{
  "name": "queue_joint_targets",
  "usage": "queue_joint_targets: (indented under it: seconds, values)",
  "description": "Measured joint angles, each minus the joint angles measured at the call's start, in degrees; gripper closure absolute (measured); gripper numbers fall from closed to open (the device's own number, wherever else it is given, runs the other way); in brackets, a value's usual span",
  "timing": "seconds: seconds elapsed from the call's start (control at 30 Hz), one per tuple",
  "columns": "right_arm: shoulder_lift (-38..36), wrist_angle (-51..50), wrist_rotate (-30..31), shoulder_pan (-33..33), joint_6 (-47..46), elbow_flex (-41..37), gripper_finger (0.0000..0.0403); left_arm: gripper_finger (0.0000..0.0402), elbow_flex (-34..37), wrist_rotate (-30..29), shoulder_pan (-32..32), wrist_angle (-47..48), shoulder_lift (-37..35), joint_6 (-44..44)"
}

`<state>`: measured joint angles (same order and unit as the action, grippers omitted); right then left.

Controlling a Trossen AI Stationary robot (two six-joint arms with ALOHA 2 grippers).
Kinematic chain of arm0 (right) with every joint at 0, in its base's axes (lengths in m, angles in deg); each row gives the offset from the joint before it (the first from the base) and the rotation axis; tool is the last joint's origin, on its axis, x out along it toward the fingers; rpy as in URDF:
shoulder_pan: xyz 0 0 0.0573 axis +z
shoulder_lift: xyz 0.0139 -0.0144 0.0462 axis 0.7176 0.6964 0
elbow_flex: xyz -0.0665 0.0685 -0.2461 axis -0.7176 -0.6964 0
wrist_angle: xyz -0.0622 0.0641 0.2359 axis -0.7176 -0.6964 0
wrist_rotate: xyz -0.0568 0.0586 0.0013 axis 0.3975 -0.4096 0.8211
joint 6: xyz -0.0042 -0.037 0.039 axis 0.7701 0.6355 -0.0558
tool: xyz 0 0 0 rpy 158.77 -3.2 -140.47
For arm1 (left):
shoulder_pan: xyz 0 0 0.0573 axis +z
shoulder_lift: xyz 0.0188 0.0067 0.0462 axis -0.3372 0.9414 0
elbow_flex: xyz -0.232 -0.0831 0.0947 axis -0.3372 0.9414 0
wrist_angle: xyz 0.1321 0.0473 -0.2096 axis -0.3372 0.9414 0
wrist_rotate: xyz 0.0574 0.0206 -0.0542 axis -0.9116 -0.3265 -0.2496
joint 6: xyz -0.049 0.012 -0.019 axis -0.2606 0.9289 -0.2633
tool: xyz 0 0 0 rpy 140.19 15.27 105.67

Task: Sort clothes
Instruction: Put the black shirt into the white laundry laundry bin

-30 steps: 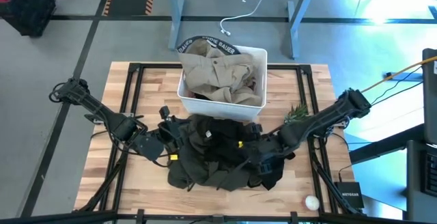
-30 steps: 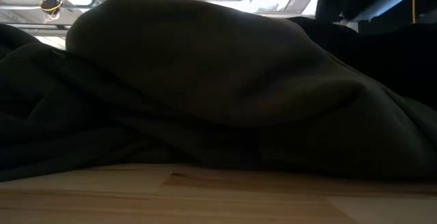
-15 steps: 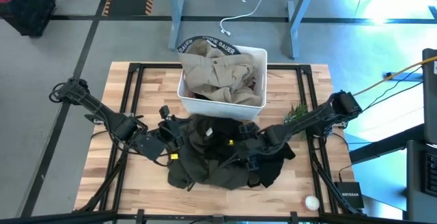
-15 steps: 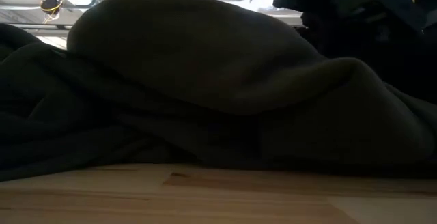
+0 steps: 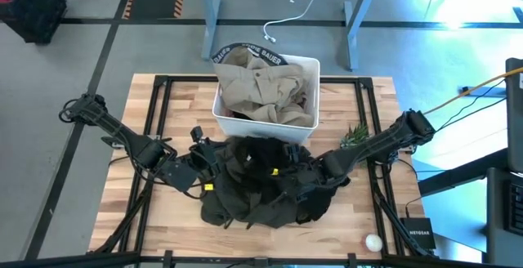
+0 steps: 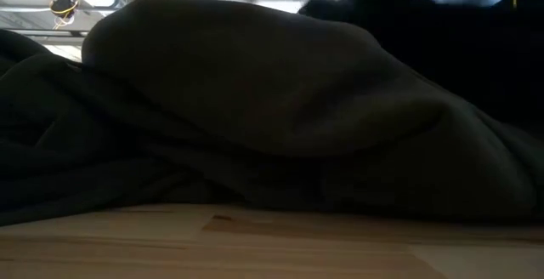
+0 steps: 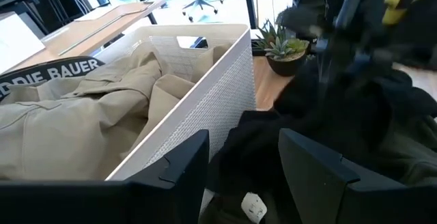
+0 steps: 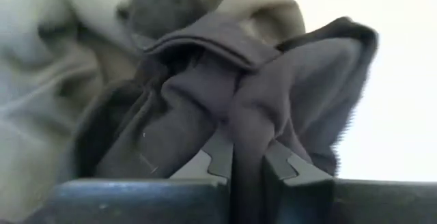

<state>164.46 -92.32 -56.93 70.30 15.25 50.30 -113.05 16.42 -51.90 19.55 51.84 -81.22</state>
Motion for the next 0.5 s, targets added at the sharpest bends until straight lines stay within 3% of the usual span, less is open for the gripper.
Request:
queue_joint_targets:
  seconds: [0.2, 0.37, 0.5]
  values:
    - [-0.02, -5.84, 4.08, -0.09, 3.16, 12.05, 0.0382, 0.0229, 0.00, 0.00, -0.02, -0.02, -0.02, -0.02]
    - [-0.02, -8.11, 10.53, -0.09, 8.10, 22.18, 0.0353, 0.0229, 0.00, 0.07, -0.02, 0.42, 0.00, -0.68]
    - [-0.04, -8.62, 13.88, -0.09, 12.47, 30.94, 0.0361, 0.0229, 0.00, 0.11, -0.02, 1.36, 0.00, -1.65]
